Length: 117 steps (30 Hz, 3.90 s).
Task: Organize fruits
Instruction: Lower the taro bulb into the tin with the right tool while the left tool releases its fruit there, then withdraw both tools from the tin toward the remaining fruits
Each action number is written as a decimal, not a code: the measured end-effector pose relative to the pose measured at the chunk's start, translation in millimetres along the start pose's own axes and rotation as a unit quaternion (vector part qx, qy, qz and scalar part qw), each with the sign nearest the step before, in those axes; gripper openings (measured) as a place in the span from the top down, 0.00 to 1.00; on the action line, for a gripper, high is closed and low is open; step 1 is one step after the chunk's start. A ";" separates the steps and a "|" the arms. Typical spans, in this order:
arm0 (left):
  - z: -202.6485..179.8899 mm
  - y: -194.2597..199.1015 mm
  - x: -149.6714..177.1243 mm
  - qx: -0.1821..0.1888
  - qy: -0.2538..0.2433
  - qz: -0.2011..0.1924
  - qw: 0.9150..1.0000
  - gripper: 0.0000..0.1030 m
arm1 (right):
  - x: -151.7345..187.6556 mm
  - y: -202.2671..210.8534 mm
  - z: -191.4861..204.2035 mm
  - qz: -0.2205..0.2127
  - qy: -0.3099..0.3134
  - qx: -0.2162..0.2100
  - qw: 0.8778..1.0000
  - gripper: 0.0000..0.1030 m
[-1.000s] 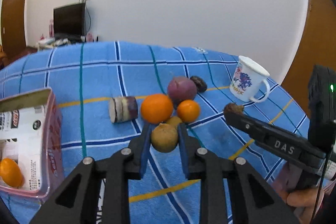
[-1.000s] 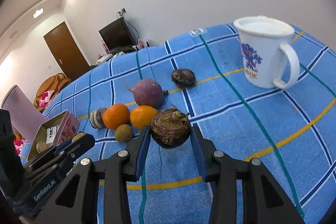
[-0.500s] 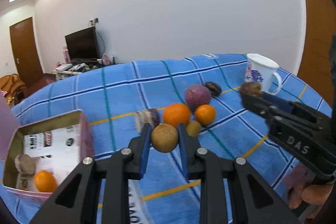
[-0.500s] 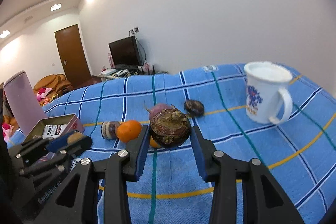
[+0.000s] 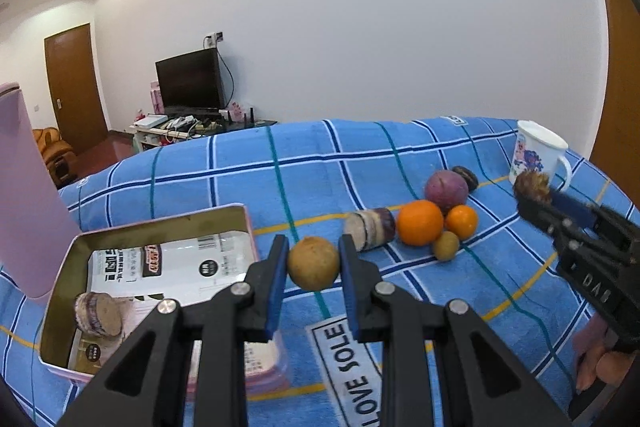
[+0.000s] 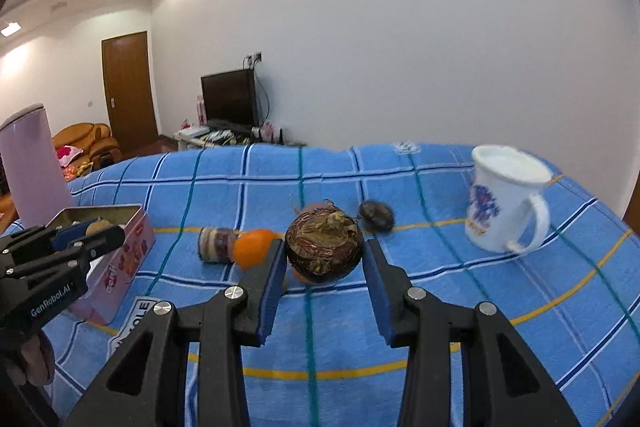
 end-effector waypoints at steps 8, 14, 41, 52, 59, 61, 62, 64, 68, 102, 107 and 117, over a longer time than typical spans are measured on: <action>37.0 6.3 -19.7 -0.028 0.025 -0.020 0.999 0.74 | -23.9 -12.7 49.1 0.010 -0.012 -0.057 0.998 0.60; 86.3 5.0 -30.9 -0.071 0.053 -0.029 0.996 0.74 | -44.5 -25.4 108.4 -0.002 0.002 -0.094 0.996 0.60; 165.8 -38.6 -15.3 -0.206 0.069 0.043 0.975 0.74 | -56.4 -88.1 218.2 0.051 0.017 -0.182 0.982 0.59; 179.5 -48.6 -10.1 -0.208 0.091 0.064 0.972 0.74 | -54.2 -91.5 228.3 0.061 0.028 -0.215 0.974 0.59; 180.7 -51.4 -10.7 -0.207 0.095 0.065 0.972 0.74 | -53.0 -90.1 226.0 0.057 0.016 -0.241 0.969 0.59; 180.2 -51.7 -11.0 -0.207 0.094 0.064 0.972 0.74 | -52.9 -89.6 224.0 0.055 0.010 -0.250 0.967 0.59; 180.3 -51.6 -11.0 -0.207 0.094 0.064 0.972 0.74 | -53.0 -89.5 224.0 0.054 0.007 -0.254 0.966 0.59; 180.8 -52.4 -10.9 -0.207 0.094 0.064 0.972 0.74 | -52.9 -89.3 222.3 0.051 -0.002 -0.265 0.963 0.59; 178.6 -51.5 -10.0 -0.207 0.089 0.066 0.972 0.74 | -52.5 -86.8 219.7 0.042 -0.018 -0.282 0.958 0.50; 154.2 1.9 -27.7 -0.198 0.133 -0.073 0.968 0.17 | -71.0 -38.5 158.3 -0.093 0.008 -0.042 0.995 0.32; 143.0 1.9 -25.5 -0.194 0.120 -0.086 0.970 0.15 | -62.4 -38.2 150.7 -0.071 -0.002 -0.046 0.996 0.32; 114.3 5.2 -22.4 -0.182 0.082 -0.109 0.974 0.15 | -51.8 -41.5 131.1 -0.042 -0.020 -0.033 0.998 0.32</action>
Point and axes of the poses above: each gripper's, at about its wrist camera, not at the fingertips, and y roughly against the way its jaws point, z to its left, x to its underside, the point moved 5 cm from there along -y, roughly the way its jaws point, and after that the axes turned 12 degrees about y, right-handed, at the moved point
